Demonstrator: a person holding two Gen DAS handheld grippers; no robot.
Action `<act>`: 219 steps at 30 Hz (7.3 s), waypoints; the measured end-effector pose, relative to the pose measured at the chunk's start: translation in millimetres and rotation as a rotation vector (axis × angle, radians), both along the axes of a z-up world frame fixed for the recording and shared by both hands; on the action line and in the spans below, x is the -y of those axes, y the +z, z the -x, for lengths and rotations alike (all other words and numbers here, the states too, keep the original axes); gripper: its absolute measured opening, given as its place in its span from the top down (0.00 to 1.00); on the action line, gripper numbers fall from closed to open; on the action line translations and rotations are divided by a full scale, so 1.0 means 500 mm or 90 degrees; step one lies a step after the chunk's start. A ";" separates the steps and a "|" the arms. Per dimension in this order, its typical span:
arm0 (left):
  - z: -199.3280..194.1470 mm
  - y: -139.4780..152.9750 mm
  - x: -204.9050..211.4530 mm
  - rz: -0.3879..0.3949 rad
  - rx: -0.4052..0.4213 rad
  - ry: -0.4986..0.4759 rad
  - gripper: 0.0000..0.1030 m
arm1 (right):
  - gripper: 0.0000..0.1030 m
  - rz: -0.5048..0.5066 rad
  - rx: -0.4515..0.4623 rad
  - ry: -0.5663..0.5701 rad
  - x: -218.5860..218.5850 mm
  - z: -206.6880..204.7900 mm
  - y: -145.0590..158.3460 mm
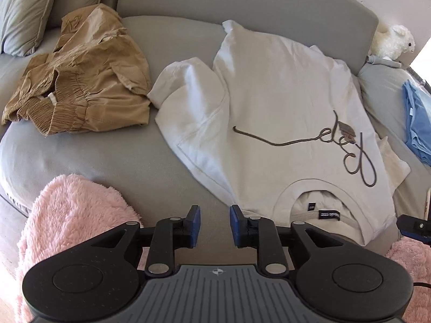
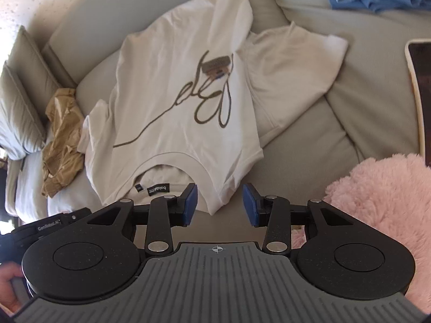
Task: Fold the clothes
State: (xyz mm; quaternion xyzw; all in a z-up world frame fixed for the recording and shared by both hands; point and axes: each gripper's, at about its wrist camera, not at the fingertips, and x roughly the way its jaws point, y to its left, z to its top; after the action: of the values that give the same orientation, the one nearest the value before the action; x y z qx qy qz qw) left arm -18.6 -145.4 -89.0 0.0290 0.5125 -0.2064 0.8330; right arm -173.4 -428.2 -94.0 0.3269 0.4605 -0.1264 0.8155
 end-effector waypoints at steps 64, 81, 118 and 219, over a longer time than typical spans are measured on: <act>0.028 -0.081 0.570 0.023 0.061 -0.253 0.73 | 0.63 0.034 0.056 -0.251 0.344 -0.025 -0.147; 0.021 -0.075 0.564 0.027 0.047 -0.247 0.73 | 0.97 0.304 0.093 -0.239 0.273 0.009 0.010; 0.065 -0.090 0.312 -0.096 0.020 -0.266 0.73 | 0.66 0.147 -0.100 0.009 0.061 -0.096 -0.096; -0.263 0.026 -0.140 -0.036 0.202 0.134 0.97 | 0.62 0.094 0.106 0.312 -0.400 -0.480 -0.066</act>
State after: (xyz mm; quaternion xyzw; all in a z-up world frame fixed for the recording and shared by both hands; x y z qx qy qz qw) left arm 112.9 -75.3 -76.2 0.0310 0.3804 -0.0966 0.9193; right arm 66.6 -228.1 -127.2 0.1548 0.4466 0.0689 0.8785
